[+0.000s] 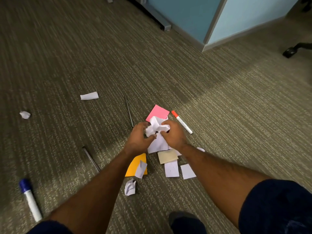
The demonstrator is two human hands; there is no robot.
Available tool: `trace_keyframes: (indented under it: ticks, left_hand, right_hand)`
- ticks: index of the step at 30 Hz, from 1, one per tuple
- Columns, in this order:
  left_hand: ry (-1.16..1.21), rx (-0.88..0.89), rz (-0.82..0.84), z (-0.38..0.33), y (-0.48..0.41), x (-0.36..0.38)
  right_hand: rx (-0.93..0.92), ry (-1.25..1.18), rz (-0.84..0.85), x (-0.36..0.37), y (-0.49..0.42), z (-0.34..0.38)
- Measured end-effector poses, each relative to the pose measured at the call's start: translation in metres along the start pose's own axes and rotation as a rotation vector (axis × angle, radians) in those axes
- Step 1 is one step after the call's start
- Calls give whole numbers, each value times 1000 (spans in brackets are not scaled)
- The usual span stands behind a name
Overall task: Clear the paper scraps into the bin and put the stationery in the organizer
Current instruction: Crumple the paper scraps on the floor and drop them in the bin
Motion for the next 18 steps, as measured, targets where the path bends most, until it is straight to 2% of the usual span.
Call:
trace_keyframes:
  ticks: [4, 8, 13, 18]
  left_hand:
    - [123, -46, -64, -6, 0, -1]
    - [310, -69, -29, -15, 2, 4]
    - [668, -126, -97, -33, -2, 8]
    - [681, -140, -157, -37, -1, 13]
  right_hand:
    - [-20, -144, -41, -8, 0, 7]
    - [21, -348, -18, -14, 0, 15]
    - [100, -619, 103, -8, 5, 32]
    - [-11, -415, 109, 1, 5, 42]
Point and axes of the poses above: each hand's wrist, its own y-axis away from the middle knuckle, its own x-axis out of the palm, z = x × y, the point moved 3 cm from there along -y, towards the middle knuckle, and after that the axes turned 14 degrees about y, right-handed, at the moved point
